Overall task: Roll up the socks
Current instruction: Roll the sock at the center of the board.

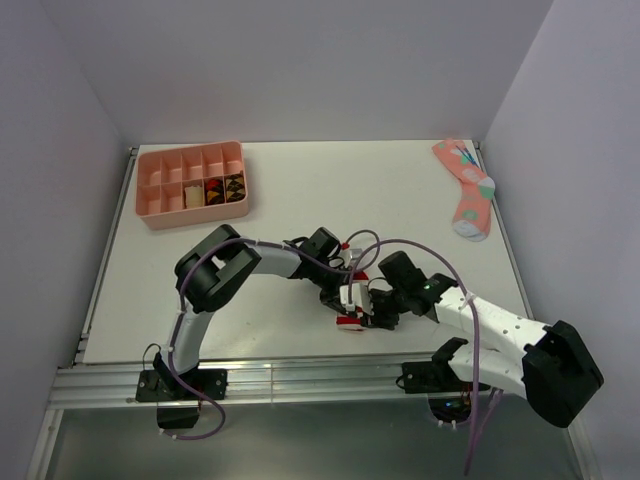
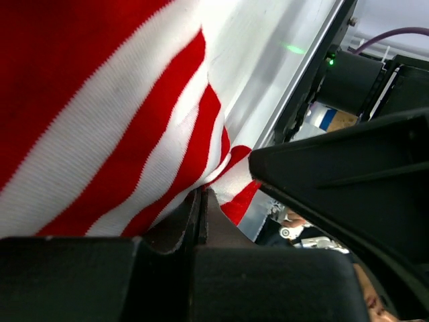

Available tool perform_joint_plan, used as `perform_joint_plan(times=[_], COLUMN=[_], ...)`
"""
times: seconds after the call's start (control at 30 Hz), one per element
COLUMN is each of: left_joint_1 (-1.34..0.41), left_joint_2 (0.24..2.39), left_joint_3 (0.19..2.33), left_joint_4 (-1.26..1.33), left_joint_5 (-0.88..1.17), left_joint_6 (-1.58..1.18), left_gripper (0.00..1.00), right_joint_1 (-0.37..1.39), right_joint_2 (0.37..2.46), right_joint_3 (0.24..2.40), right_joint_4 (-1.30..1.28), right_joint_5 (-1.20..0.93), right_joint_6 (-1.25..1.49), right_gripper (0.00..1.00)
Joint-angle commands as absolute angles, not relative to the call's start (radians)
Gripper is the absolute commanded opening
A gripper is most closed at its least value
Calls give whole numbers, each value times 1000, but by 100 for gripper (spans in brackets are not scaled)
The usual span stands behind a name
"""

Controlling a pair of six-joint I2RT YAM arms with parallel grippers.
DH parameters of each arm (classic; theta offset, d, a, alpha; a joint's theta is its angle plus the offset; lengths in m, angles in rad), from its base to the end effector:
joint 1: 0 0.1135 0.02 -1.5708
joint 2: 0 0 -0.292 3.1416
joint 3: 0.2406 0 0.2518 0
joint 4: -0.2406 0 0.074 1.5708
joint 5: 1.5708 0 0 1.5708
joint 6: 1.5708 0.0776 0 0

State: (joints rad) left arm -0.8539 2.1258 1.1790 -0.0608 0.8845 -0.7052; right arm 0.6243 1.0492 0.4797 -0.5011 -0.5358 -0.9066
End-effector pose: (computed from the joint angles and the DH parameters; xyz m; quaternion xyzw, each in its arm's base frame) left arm 0.2381 -0.3645 0.0941 -0.1831 -0.8570 0.4690 0.1104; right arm 0.1231 0.1375 0.1619 -0.6946 0.6283 0.2203 0.2724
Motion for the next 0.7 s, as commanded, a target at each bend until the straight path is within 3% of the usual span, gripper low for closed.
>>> perform_joint_plan(times=[0.0, 0.53, 0.67], left_joint_1=[-850, -835, -833], left_joint_2=[2204, 2235, 2240], left_joint_3=[1147, 1160, 1157], left_joint_4=[-196, -180, -167], left_joint_5=[761, 790, 801], left_joint_6=[-663, -690, -701], left_gripper=[0, 0, 0], right_joint_1=[673, 831, 839], right_joint_2=[1043, 1078, 1140], right_joint_3=[471, 459, 462], right_joint_4=[-411, -376, -347], right_joint_5=[-491, -442, -414], right_joint_6=[-867, -788, -779], right_gripper=[48, 47, 39])
